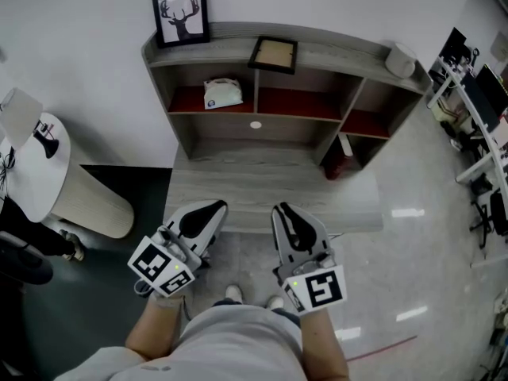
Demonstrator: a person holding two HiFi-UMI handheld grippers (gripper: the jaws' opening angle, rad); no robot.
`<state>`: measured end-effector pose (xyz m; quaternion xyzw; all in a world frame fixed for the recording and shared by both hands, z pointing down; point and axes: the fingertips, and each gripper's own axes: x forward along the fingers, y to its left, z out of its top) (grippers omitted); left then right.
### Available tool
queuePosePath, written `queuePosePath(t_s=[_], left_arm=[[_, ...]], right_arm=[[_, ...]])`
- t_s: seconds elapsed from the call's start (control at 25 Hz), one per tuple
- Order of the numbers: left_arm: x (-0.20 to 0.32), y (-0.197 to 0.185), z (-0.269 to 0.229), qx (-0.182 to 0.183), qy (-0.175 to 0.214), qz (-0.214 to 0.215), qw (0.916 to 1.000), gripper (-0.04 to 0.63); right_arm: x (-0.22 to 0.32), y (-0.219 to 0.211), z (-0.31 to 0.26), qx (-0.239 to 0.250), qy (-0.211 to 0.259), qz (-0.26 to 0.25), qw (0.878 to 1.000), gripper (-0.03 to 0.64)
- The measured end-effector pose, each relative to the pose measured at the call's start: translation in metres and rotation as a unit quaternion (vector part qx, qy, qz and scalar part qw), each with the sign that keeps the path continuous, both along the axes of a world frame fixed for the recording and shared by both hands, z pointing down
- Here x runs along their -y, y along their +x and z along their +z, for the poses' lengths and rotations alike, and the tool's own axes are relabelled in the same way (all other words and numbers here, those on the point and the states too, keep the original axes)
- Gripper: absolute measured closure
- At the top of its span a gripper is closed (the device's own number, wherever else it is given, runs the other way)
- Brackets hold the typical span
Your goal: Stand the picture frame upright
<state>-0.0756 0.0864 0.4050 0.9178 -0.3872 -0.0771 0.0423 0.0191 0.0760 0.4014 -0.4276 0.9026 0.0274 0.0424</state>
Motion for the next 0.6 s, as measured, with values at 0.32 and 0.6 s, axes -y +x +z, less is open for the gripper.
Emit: queuePosePath(t_s=[0.32,0.6], left_arm=[[0.012,-0.037,0.001,0.005,0.003,0.017,0.9998,0.58],[0.031,-0.048,0.002,0.01,0.005,0.013,0.9999,0.58]], right_arm=[[0.015,-0.016,0.008,-0.011,-0.003,0.029,1.0,0.566],[0.039,-0.016,-0.002,-0.01,0.011,0.045,0.999,0.566]])
